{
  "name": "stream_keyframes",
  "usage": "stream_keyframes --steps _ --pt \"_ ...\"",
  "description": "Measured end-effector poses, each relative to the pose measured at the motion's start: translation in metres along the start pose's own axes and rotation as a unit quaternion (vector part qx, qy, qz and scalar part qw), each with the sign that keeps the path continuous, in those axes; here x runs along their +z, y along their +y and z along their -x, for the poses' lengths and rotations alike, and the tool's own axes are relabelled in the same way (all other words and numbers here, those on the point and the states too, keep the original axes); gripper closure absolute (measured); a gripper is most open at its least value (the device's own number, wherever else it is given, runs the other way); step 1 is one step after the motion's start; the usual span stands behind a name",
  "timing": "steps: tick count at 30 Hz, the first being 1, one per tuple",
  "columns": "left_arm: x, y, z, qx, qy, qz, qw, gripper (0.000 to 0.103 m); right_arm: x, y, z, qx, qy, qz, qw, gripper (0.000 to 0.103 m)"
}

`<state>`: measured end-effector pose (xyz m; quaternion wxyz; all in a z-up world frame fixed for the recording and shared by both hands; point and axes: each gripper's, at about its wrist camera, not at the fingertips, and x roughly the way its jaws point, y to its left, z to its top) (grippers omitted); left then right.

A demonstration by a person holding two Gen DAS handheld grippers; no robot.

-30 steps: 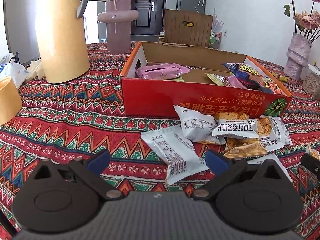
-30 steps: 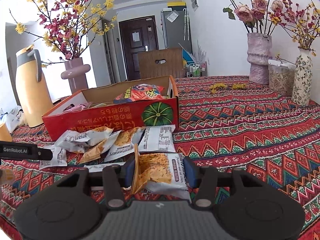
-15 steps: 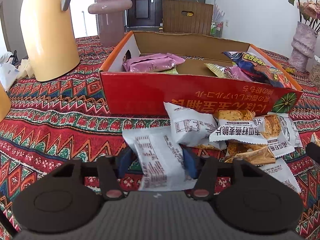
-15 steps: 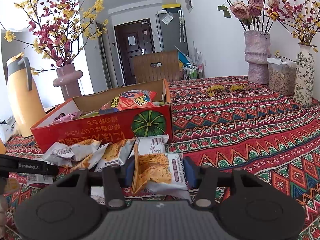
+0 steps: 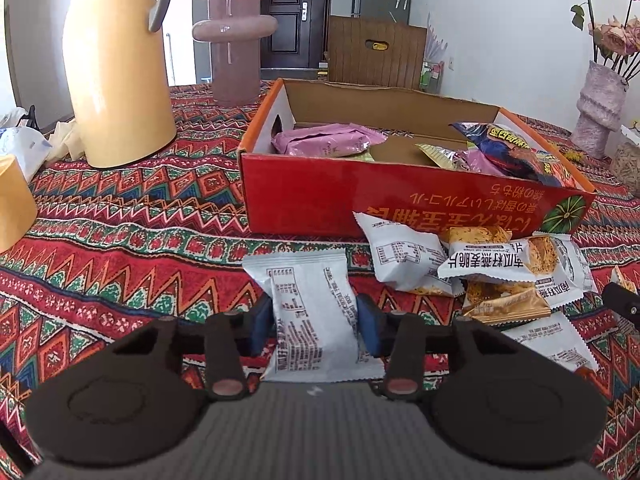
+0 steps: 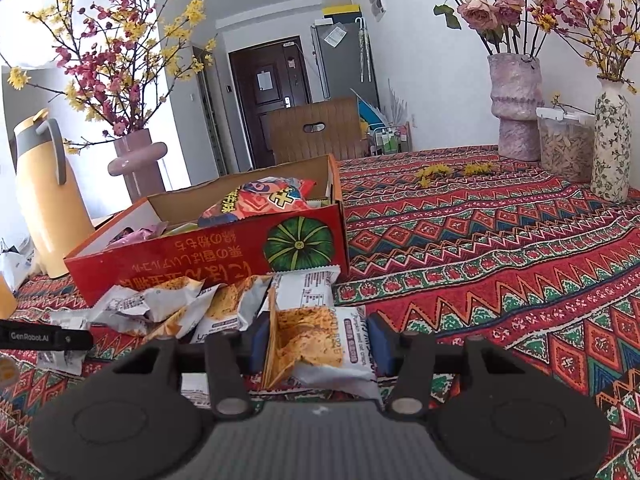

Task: Organize snacks
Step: 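Carry both white packets over the box and open both grippers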

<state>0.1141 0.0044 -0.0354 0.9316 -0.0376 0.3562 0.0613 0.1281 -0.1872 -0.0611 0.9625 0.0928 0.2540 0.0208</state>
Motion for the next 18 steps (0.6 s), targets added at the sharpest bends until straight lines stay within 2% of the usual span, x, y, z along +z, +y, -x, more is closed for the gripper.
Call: stream_keyframes --steps 8,18 --pt "0.012 0.009 0.022 -0.001 -0.029 0.003 0.9996 0.058 0.008 0.013 0.009 0.005 -0.014 0.019 1.0 0.053" --pt "0.038 0.001 0.038 -0.015 -0.063 -0.006 0.9979 0.058 0.04 0.04 0.014 0.03 -0.053 0.05 0.997 0.053"
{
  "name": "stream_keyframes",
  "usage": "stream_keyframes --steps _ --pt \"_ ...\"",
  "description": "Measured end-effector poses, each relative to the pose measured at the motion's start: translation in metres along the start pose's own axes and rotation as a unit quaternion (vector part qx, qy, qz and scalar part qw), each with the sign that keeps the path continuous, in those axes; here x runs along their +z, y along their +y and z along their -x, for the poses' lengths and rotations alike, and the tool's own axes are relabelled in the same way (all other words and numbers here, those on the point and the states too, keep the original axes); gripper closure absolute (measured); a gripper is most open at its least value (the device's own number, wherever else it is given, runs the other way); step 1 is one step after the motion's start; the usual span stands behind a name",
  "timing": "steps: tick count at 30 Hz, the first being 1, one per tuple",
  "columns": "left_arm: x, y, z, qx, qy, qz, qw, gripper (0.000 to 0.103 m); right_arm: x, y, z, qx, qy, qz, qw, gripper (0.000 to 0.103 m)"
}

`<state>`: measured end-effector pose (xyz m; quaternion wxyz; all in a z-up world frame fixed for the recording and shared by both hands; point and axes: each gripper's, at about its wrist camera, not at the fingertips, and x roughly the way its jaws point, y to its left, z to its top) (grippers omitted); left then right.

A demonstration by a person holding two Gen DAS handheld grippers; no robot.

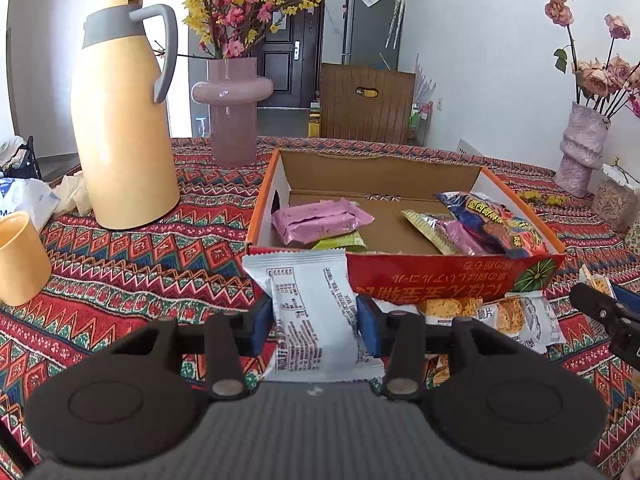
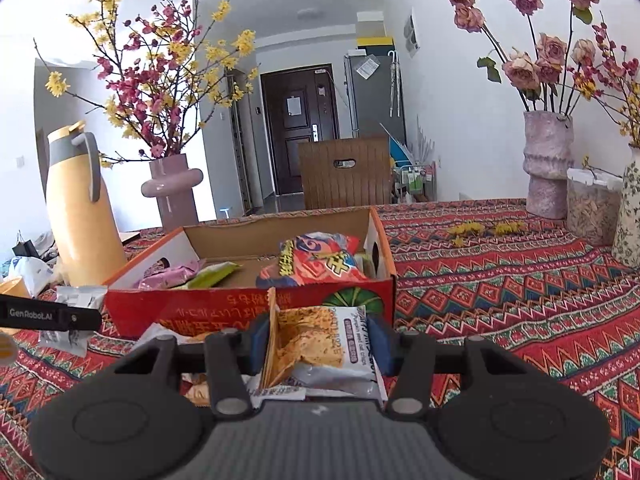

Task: Organize snacks
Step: 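Carry both white packets over the box and open both grippers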

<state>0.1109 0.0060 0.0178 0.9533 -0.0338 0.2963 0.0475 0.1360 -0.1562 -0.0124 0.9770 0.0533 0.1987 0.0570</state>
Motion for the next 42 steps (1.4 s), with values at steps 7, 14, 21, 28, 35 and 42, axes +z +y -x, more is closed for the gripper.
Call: stream_keyframes --steps 7,14,21,28,35,42 --pt "0.023 -0.005 0.001 -0.006 -0.024 -0.002 0.9997 0.058 0.027 0.014 -0.01 0.012 -0.022 0.017 1.0 0.053" --pt "0.047 -0.008 -0.004 -0.003 -0.041 -0.005 0.9991 0.058 0.05 0.029 -0.031 0.026 -0.027 0.032 0.999 0.053" --pt "0.064 -0.01 -0.018 0.003 -0.047 -0.005 0.9989 0.058 0.066 0.042 -0.056 0.03 -0.023 0.048 0.998 0.053" --pt "0.075 -0.004 -0.042 0.008 -0.044 0.009 0.999 0.058 0.076 0.05 -0.083 0.026 -0.016 0.061 0.998 0.053" --pt "0.073 0.005 -0.068 0.013 -0.043 0.022 0.9987 0.058 0.075 0.056 -0.108 0.027 -0.011 0.059 0.998 0.053" --pt "0.062 0.005 -0.08 0.012 -0.076 0.018 0.9969 0.058 0.065 0.053 -0.123 0.033 -0.016 0.051 0.998 0.053"
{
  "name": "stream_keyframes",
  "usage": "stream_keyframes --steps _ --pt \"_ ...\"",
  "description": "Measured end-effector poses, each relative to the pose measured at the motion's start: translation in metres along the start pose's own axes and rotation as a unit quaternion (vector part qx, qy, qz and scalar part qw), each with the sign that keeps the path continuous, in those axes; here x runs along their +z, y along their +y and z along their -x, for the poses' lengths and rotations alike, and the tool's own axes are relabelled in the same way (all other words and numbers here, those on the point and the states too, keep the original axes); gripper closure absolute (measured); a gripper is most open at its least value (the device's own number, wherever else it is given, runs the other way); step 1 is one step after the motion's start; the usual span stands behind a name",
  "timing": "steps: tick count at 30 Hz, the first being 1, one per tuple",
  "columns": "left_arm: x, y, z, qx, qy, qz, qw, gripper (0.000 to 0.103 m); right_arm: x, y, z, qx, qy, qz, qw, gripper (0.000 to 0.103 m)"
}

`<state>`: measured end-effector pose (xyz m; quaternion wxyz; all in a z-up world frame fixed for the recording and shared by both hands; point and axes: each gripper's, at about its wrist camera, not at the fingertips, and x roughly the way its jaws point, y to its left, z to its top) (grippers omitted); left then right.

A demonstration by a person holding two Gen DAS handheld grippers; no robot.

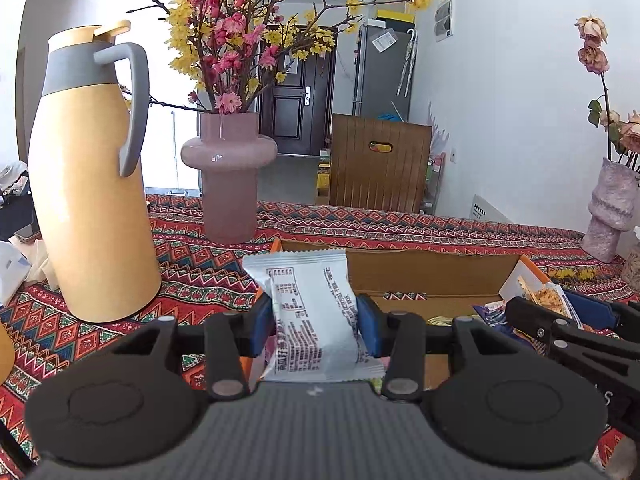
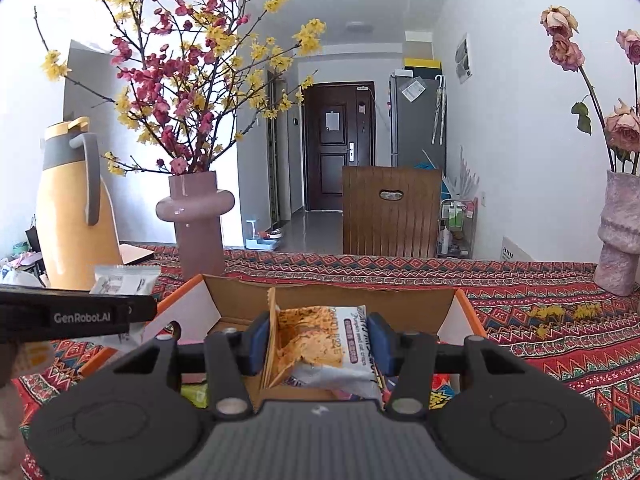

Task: Organize snacks
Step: 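Carry both white packets over the box and open both grippers, then withdraw both grippers from the box toward the remaining white packets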

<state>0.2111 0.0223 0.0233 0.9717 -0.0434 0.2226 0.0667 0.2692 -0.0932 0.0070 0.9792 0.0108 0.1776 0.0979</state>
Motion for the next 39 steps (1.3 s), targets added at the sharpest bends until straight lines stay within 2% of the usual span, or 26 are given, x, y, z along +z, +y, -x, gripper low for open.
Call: stream_keyframes --steps 7,8,9,11,12,14,15,16,29,39 --pt "-0.005 0.007 -0.011 0.005 0.006 0.005 1.0 0.055 -0.006 -0.006 -0.006 0.0 0.008 -0.011 1.0 0.052" --pt "-0.006 0.009 -0.011 0.003 0.005 0.009 0.9999 0.047 -0.007 -0.007 -0.006 0.0 0.01 -0.013 1.0 0.05" --pt "-0.006 0.01 -0.01 0.0 0.004 0.013 0.9999 0.041 -0.007 -0.007 -0.007 -0.002 0.011 -0.015 1.0 0.044" --pt "-0.006 0.012 -0.004 0.004 -0.007 0.017 0.9998 0.018 -0.007 -0.009 -0.005 -0.005 0.011 -0.022 1.0 0.042" --pt "-0.006 0.012 -0.002 0.006 -0.013 0.018 0.9997 0.013 -0.007 -0.011 -0.003 -0.004 0.008 -0.026 1.0 0.038" --pt "-0.006 0.014 0.004 0.006 -0.027 0.023 0.9994 0.0 -0.006 -0.014 0.001 -0.006 -0.001 -0.036 0.999 0.018" --pt "-0.005 0.014 0.006 0.006 -0.033 0.025 0.9991 0.0 -0.006 -0.015 0.004 -0.007 -0.007 -0.041 0.999 0.004" --pt "-0.005 0.015 0.007 0.006 -0.036 0.027 0.999 0.0 -0.006 -0.016 0.006 -0.008 -0.011 -0.045 0.999 0.0" --pt "-0.005 0.015 0.009 0.004 -0.035 0.036 0.9987 0.0 -0.005 -0.02 0.013 -0.008 -0.021 -0.057 0.998 0.0" --pt "0.004 0.014 0.019 0.011 -0.026 0.043 0.9987 0.0 0.009 -0.023 0.03 -0.013 -0.042 -0.06 0.997 0.0"
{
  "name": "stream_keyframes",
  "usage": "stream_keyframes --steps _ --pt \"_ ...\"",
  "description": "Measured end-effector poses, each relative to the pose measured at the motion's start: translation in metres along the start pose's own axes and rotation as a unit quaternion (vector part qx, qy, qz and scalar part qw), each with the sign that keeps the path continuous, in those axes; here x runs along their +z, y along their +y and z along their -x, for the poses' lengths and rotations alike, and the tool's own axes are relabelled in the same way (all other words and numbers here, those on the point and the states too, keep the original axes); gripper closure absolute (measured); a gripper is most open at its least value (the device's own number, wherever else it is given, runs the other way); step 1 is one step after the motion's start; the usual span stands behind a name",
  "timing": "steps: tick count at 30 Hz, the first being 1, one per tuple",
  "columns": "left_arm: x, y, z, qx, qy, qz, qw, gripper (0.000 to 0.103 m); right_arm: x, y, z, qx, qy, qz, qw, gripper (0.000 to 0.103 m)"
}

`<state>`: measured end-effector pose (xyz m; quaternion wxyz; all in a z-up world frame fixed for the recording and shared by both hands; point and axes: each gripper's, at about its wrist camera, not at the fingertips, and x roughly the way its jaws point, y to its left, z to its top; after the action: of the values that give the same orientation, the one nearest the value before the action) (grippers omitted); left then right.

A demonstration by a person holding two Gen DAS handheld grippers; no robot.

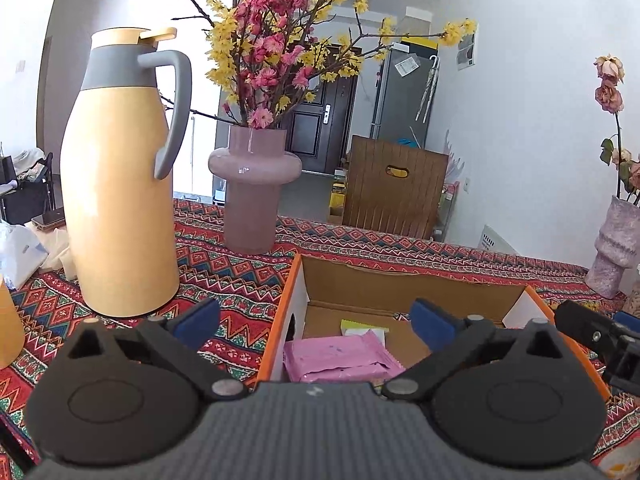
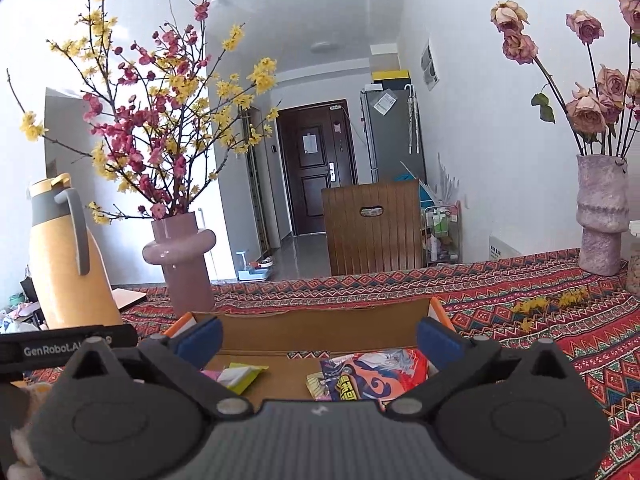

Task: Organize snacks
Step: 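Withdraw both grippers from the box toward the remaining white packets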

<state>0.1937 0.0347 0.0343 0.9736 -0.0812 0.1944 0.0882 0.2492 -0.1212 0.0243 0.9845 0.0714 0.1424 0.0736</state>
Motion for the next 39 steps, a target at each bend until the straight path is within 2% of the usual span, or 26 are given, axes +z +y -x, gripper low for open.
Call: stream_keyframes --steps 19,29,36,39 --pt "-0.014 0.009 0.06 -0.027 0.001 -0.026 0.9993 0.0 -0.009 0.0 0.061 0.001 0.006 0.012 1.0 0.0" --pt "-0.046 0.035 0.059 -0.009 0.039 -0.046 0.9981 0.0 -0.039 -0.007 0.083 -0.008 0.05 0.027 0.998 0.0" --pt "-0.086 0.05 0.049 -0.023 0.062 -0.054 0.9964 0.0 -0.068 -0.018 0.086 -0.021 0.088 0.007 0.996 0.0" --pt "-0.089 0.05 0.047 -0.027 0.056 -0.053 0.9966 0.0 -0.076 -0.02 0.086 -0.026 0.1 0.008 0.995 0.0"
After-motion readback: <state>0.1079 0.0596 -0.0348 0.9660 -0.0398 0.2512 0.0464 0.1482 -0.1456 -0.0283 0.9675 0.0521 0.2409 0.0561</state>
